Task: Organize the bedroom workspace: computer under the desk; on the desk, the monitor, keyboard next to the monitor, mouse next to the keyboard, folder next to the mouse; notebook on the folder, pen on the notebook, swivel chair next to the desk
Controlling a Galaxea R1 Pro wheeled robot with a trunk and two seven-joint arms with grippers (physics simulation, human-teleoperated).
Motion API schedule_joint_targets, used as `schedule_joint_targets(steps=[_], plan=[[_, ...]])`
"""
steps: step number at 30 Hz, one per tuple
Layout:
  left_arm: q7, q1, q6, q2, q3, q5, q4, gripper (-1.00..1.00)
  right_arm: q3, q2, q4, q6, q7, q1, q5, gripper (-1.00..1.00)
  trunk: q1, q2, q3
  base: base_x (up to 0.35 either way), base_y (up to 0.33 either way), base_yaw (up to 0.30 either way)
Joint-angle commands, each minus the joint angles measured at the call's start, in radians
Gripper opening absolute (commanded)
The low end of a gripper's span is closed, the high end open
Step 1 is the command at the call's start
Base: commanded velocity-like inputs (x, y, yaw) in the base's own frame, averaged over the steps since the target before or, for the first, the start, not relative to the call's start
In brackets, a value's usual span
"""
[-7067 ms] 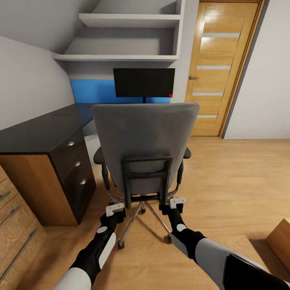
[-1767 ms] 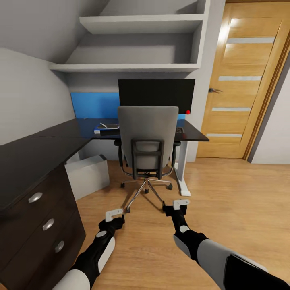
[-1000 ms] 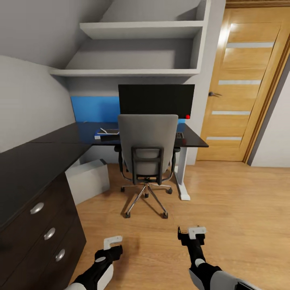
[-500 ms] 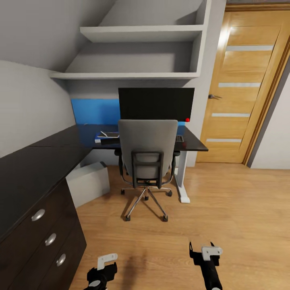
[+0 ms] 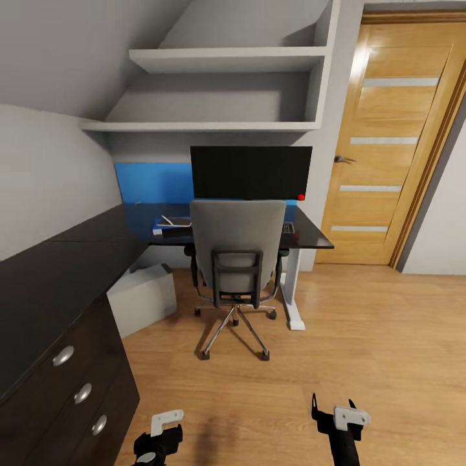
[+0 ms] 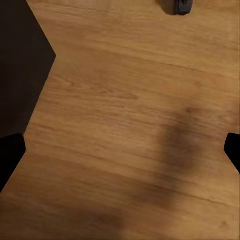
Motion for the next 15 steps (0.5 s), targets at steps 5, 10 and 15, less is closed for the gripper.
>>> schedule_joint_targets(steps=[5,10,15], plan=[[0.003,0.063,-0.006,0.009,-0.008,0.009,0.001,1.00,0.011,0.007,0.001,-0.016,-0.009,0.000,0.001,1.00,-0.019,0.035,0.015,0.000,0.000,0.000],[0.002,0.107,-0.010,0.010,-0.008,0.010,0.001,1.00,0.011,0.006,0.001,-0.041,-0.010,0.007,0.001,1.00,-0.039,0.070,0.030,0.000,0.000,0.000],[0.002,0.141,-0.013,0.014,-0.008,0.010,0.001,1.00,0.011,0.008,0.001,-0.063,-0.011,0.017,0.001,1.00,-0.058,0.105,0.046,0.000,0.000,0.000]])
